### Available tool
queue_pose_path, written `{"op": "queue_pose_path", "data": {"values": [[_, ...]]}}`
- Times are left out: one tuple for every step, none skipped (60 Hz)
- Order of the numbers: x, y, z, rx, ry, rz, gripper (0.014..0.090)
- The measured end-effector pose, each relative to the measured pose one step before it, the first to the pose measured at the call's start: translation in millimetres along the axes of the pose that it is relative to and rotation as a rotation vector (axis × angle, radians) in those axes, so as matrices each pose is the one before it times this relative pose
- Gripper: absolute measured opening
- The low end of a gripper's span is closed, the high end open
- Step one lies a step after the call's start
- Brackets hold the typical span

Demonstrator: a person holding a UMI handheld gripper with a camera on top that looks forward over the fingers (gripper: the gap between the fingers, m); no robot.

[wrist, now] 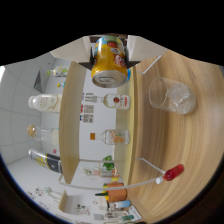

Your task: Make me a cup of Vodka Sunrise.

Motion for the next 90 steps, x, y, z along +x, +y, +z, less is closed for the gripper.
{"op": "queue_pose_path", "data": {"values": [[1.19,-1.04,0.11,0.00075,0.00442,-0.0353,0.0503],[0.99,-1.07,-0.26,0.00176,0.00354,-0.03,0.05],[0.72,-0.83,0.26,0.00019,0.00301,-0.0279,0.05],[0.15,-0.58,0.41,-0.00225,0.0038,-0.0268,0.0498],[0.3,-0.19,0.6,-0.00391,0.00242,-0.0273,0.05],[0.01,-0.4,0.53,-0.00339,0.00131,-0.026,0.0502],[-0.29,-0.77,0.46,-0.00234,0.00074,-0.0239,0.0502],[-0.37,-1.14,0.58,-0.00058,0.00047,-0.0232,0.0502],[-0.59,-0.98,0.53,0.0,0.00062,-0.022,0.0503],[-0.7,-0.74,3.35,0.00212,0.00359,-0.0243,0.0501],[-1.06,-1.35,-0.47,-0.00123,-0.0019,-0.024,0.0502],[-1.18,-1.13,0.11,0.00074,-0.0016,-0.0226,0.0501],[-1.6,-1.78,0.82,0.00266,0.00008,-0.0195,0.0502],[-0.68,-1.52,0.27,0.00266,-0.00152,-0.0188,0.0501],[-1.21,-1.1,0.31,0.00137,-0.00137,-0.0184,0.0501],[-1.25,-0.88,0.37,0.0005,-0.00217,-0.0197,0.05],[-1.27,-0.97,0.33,0.001,-0.00232,-0.0183,0.0501],[-0.91,-1.12,0.08,0.00271,-0.00243,-0.0147,0.0499],[-1.1,-1.08,0.17,0.00403,-0.002,-0.0113,0.0499],[-1.35,-1.34,2.04,0.00278,-0.00022,-0.0114,0.0499],[-1.23,-0.8,-0.45,0.00122,-0.00314,-0.0115,0.05],[-2.32,-1.27,0.15,0.00257,-0.00225,-0.0093,0.05],[-1.74,-0.61,-0.26,0.00242,-0.00597,-0.0071,0.0501],[-1.39,-0.91,-0.35,0.00387,-0.00514,-0.002,0.0501],[-0.78,-0.94,-0.28,0.00425,-0.00198,0.0013,0.0501],[-0.48,-0.62,-0.19,0.00235,-0.00035,0.001,0.0501],[-0.9,-0.2,0.0,0.00086,-0.00105,0.0003,0.0501],[-0.68,0.33,1.53,0.00014,-0.00159,-0.0001,0.0501],[-0.92,0.08,-0.78,-0.00033,-0.00329,0.0062,0.0502],[-0.48,-0.2,-0.49,-0.00001,-0.00237,0.0101,0.0501],[-0.19,0.11,-0.56,0.00025,-0.00032,0.0135,0.05],[0.33,0.09,-0.52,0.00085,0.00101,0.0154,0.0498],[0.84,0.19,-0.69,0.00068,0.00182,0.016,0.0498],[1.25,0.32,-0.63,0.00053,0.00261,0.0165,0.0502],[1.4,0.41,-0.55,0.0005,0.0031,0.0184,0.0502],[2.13,0.3,0.39,0.0045,0.0071,0.0201,0.0502],[2.27,0.46,-0.8,0.00138,0.00474,0.0248,0.0503],[2.77,0.06,-0.91,0.00305,0.00503,0.0279,0.0503],[2.82,-0.21,-0.9,0.00434,0.00427,0.031,0.0506],[3.3,-0.36,-1.26,0.00567,0.00313,0.0356,0.0501],[4.11,-0.56,-1.35,0.0061,0.00335,0.0411,0.0503],[4.79,-0.15,-1.54,0.00629,0.00547,0.0463,0.0507],[6.98,-0.35,-1.83,-0.00058,0.00222,0.0446,0.0509],[4.96,-0.04,-1.64,0.00652,0.00646,0.0471,0.0508],[5.17,-0.2,-1.94,0.00739,0.0053,0.0459,0.0509],[5.15,0.34,-1.0,0.00984,0.01109,0.0446,0.0509],[5.36,0.29,-1.43,0.00545,0.0045,0.0488,0.051],[5.6,0.16,-1.26,0.00504,0.00535,0.0521,0.0507],[5.88,0.26,-1.66,0.00448,0.00706,0.0545,0.0507],[5.73,0.51,-1.67,0.00232,0.00706,0.0548,0.0507],[5.09,0.57,-1.76,0.00179,0.00444,0.0544,0.0509],[4.2,-0.14,-1.68,0.0044,-0.0005,0.0561,0.0507],[3.79,-0.72,-2.03,0.00828,-0.00338,0.0592,0.0508],[4.74,-1.71,-1.88,0.00452,-0.00601,0.0593,0.0507],[4.46,0.19,-2.54,0.00788,0.00094,0.0608,0.0507],[5.08,1.43,-2.54,0.00588,0.00747,0.0547,0.0508],[4.64,1.03,-1.98,0.00424,0.00176,0.0568,0.051],[3.84,0.98,-2.12,0.00579,-0.00242,0.0567,0.051],[3.87,0.84,-1.94,0.00645,-0.0037,0.0571,0.0511],[4.61,1.47,-1.93,0.00588,-0.00098,0.057,0.051],[4.86,2.11,-1.74,0.00489,0.00187,0.0559,0.0509],[4.25,2.24,-0.64,0.00247,0.00295,0.0545,0.051],[4.82,3.19,-1.9,0.00228,0.00059,0.0515,0.051],[4.32,3.63,-1.36,-0.00426,-0.00449,0.0526,0.0509],[3.42,3.73,-2.11,-0.0001,0.00074,0.0439,0.051],[4.28,4.37,-1.6,-0.00072,-0.00169,0.0462,0.051],[4.83,4.29,-0.89,0.00077,0.00044,0.0439,0.051],[5.15,4.6,-0.82,0.00106,0.00225,0.0417,0.051],[5.6,5.25,-0.45,-0.0009,0.00438,0.0396,0.0509],[6.02,6.15,-0.21,-0.00354,0.00522,0.0369,0.051],[5.67,6.46,0.0,-0.00513,0.00534,0.0352,0.051],[5.49,6.67,0.34,-0.00533,0.00423,0.0324,0.051],[5.31,6.82,0.25,-0.00449,0.00338,0.0286,0.0509],[5.61,8.13,2.03,-0.00693,0.00001,0.0308,0.051],[5.66,6.37,0.65,-0.0018,0.00523,0.02,0.0509],[5.37,6.65,1.09,-0.00395,0.00611,0.0169,0.051],[4.35,7.36,1.1,-0.00535,0.00789,0.0129,0.0508],[4.95,7.86,1.46,-0.00894,0.00409,0.0147,0.051],[4.36,8.32,1.8,-0.01021,0.00254,0.0153,0.0511],[4.21,7.97,2.34,-0.0097,0.00088,0.0165,0.0509],[4.24,8.11,2.22,-0.00958,0.00086,0.017,0.0509],[4.17,7.9,2.43,-0.0095,0.0014,0.0173,0.0509],[4.11,7.94,3.03,-0.01007,0.00116,0.0182,0.0509],[3.92,7.89,2.91,-0.01103,0.00035,0.0181,0.0509],[4.21,8.64,2.67,-0.0096,-0.00144,0.0177,0.051],[3.27,7.44,2.73,-0.01,-0.00069,0.0152,0.0509],[3.08,7.15,3.17,-0.00999,-0.00128,0.012,0.0508],[2.52,7.28,3.97,-0.01253,-0.00158,0.0108,0.0508],[2.59,7.07,3.24,-0.0114,-0.00001,0.0078,0.0506],[2.57,6.97,3.02,-0.01068,-0.00023,0.0071,0.0507]]}}
